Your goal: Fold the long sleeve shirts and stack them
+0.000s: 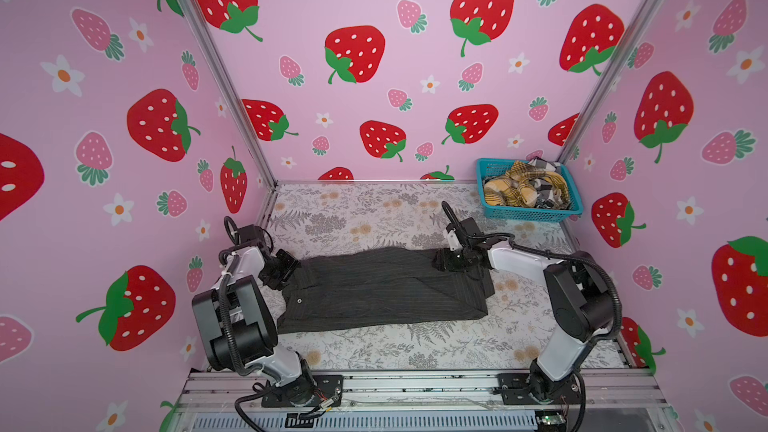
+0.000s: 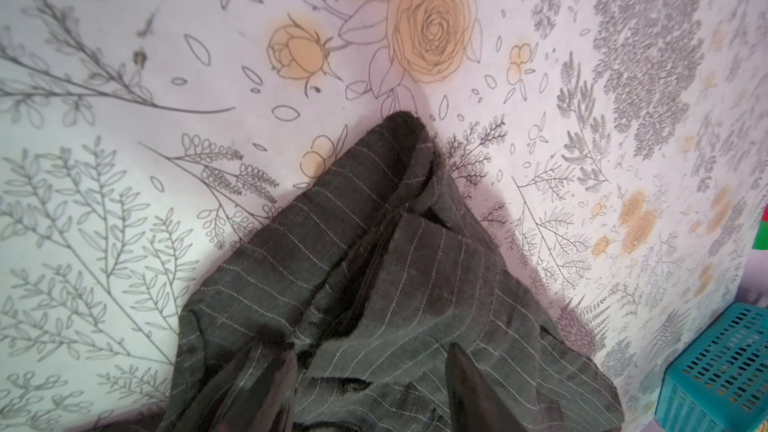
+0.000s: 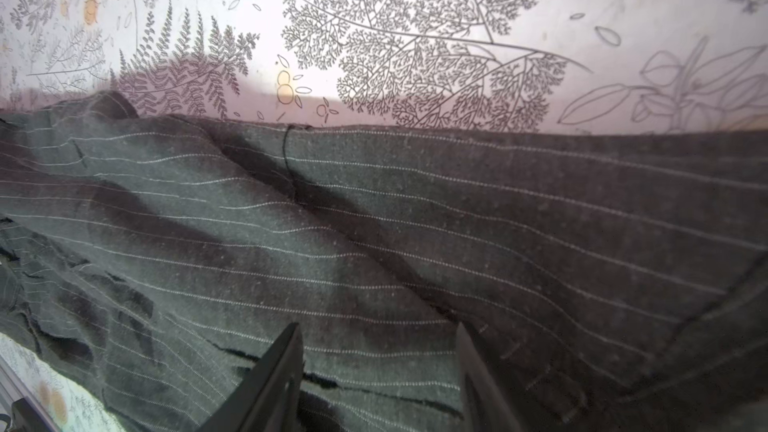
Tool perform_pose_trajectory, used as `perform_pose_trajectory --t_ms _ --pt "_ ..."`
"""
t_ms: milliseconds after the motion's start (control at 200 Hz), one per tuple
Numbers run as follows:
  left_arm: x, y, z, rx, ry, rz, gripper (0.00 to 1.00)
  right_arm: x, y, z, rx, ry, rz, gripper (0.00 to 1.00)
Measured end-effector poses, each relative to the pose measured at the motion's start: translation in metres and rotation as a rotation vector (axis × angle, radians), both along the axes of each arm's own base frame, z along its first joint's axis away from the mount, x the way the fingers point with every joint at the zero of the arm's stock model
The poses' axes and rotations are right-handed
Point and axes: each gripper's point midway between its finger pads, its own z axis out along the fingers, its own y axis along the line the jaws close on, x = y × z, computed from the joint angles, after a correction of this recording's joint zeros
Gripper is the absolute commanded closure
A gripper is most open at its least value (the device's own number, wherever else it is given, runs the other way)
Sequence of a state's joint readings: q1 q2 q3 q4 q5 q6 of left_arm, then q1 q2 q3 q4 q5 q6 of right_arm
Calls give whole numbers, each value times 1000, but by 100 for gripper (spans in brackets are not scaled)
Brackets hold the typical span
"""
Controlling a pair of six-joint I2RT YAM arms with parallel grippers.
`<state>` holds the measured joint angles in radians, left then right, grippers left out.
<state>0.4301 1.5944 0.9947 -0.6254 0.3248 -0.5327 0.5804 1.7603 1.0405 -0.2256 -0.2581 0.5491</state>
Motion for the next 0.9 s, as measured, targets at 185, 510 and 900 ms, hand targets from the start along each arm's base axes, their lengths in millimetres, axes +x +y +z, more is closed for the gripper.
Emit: perform_pose_trajectory --t_ms 185,510,900 --pt "6 0 -16 -20 15 -5 51 -1 -7 -6 -7 16 -15 39" --pt "17 -6 -20 -50 -20 -14 73 0 -10 -6 -7 18 -23 39" --pt "20 -9 -21 -61 -26 -21 100 2 -13 -7 -5 20 -33 39"
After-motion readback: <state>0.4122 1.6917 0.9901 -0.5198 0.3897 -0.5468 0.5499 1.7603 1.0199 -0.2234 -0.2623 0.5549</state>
